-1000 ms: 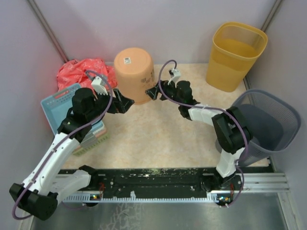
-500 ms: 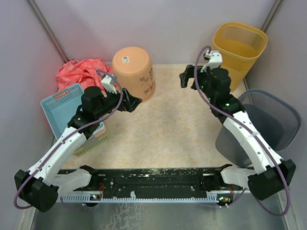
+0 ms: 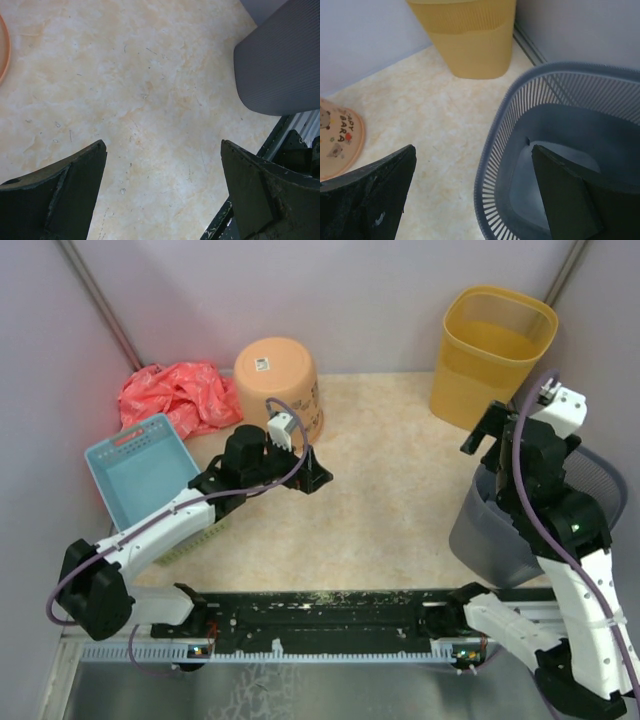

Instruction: Turn the large container upside down

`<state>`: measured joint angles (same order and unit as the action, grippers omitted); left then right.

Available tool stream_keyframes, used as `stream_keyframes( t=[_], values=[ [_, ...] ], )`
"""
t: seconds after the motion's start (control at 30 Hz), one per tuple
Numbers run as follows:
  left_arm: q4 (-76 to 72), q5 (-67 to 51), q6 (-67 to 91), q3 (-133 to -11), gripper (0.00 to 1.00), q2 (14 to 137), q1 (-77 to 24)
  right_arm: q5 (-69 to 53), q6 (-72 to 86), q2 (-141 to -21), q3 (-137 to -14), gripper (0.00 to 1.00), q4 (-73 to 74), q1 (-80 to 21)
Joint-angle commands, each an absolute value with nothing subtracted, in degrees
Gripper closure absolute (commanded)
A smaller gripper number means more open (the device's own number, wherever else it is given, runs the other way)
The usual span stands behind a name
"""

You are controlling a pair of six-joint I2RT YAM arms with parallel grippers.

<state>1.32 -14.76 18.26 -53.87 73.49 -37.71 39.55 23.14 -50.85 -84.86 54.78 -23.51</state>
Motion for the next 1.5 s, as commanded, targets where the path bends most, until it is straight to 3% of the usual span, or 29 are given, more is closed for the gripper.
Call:
stream_keyframes(
  t=[0.0, 0.33, 0.5, 0.7, 0.73, 0.93, 1.13, 1.27, 1.47],
  values=[
    [-0.7, -16.4, 17.1, -56.9, 0.0, 74.6, -38.6, 47.4, 36.3, -51.8, -84.5, 0.01, 64.1, -23.6],
    [1.7, -15.4, 16.6, -55.9, 0.0, 73.6, -39.6, 43.1, 44.6, -57.4, -76.9, 0.03, 63.9, -22.9],
    [1.8, -15.4, 17.6, -54.8, 0.01, 73.4, -39.7, 39.7, 41.7, -56.6, -73.2, 0.35, 59.9, -22.1],
    [1.8, -14.8, 17.8, -54.5, 0.01, 73.6, -39.8, 34.3, 38.2, -57.5, -74.5, 0.95, 57.4, -22.1],
    [2.2, -14.1, 17.4, -54.8, 0.0, 73.6, -39.8, 32.4, 36.8, -57.2, -74.9, 1.0, 55.8, -22.1],
    [8.8, -5.0, 15.6, -58.5, 0.01, 72.6, -39.6, 9.6, 27.9, -53.0, -73.8, 1.0, 38.0, -22.1],
    [19.9, 5.2, 15.4, -66.3, 0.0, 70.1, -37.0, -12.4, 34.9, -54.0, -70.8, 1.0, 17.9, -22.2],
    [19.5, 1.1, 18.1, -63.6, 0.0, 65.7, -27.9, -20.3, 42.9, -54.9, -65.1, 1.0, 0.0, -22.2],
    [20.9, -10.7, 22.4, -61.3, 0.0, 61.9, -15.9, -22.6, 56.9, -57.6, -55.2, 1.0, -25.7, -22.2]
  ],
)
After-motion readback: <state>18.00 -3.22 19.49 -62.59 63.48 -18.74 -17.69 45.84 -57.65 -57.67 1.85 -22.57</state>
